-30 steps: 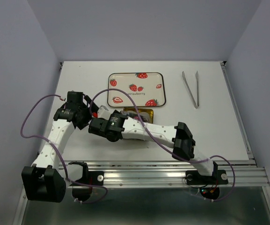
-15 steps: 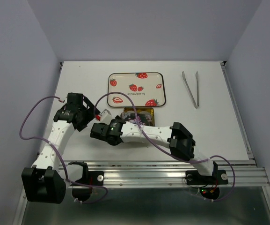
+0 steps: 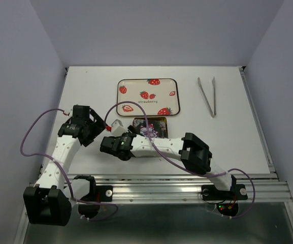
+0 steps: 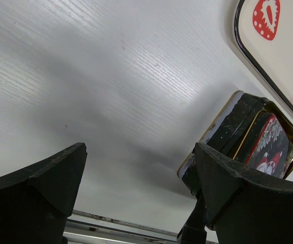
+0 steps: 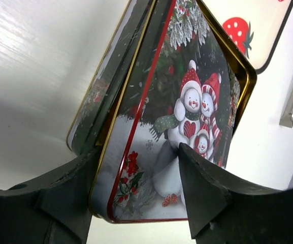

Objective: Pack the cookies

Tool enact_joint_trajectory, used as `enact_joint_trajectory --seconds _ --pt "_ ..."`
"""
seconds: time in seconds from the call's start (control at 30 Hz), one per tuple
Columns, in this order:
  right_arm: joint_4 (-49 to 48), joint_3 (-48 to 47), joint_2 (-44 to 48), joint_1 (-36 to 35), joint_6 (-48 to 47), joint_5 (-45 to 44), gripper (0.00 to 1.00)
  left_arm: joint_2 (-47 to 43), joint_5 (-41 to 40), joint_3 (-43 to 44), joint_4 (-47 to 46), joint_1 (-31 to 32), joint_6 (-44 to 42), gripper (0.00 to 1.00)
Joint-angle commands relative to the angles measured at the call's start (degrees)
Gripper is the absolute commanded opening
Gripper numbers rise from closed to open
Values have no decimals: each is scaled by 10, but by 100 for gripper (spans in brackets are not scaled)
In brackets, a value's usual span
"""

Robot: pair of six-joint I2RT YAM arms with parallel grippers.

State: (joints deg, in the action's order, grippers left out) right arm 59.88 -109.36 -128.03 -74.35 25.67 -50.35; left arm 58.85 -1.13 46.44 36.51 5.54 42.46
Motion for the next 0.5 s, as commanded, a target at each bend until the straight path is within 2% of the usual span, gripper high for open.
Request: enact_joint_trajectory --seconds 0.0,0.13,0.33,0.47 --pt "-32 4 -1 -4 34 10 69 -16 -10 -7 4 -3 -9 99" --pt "-14 -30 -4 -4 44 24 81 -16 -10 -3 8 -2 -12 99" --pt "8 -62 -6 -4 50 39 88 -14 -6 0 6 -2 -15 99" --pt "17 -105 -8 -4 51 46 99 -2 5 11 1 -2 -12 99"
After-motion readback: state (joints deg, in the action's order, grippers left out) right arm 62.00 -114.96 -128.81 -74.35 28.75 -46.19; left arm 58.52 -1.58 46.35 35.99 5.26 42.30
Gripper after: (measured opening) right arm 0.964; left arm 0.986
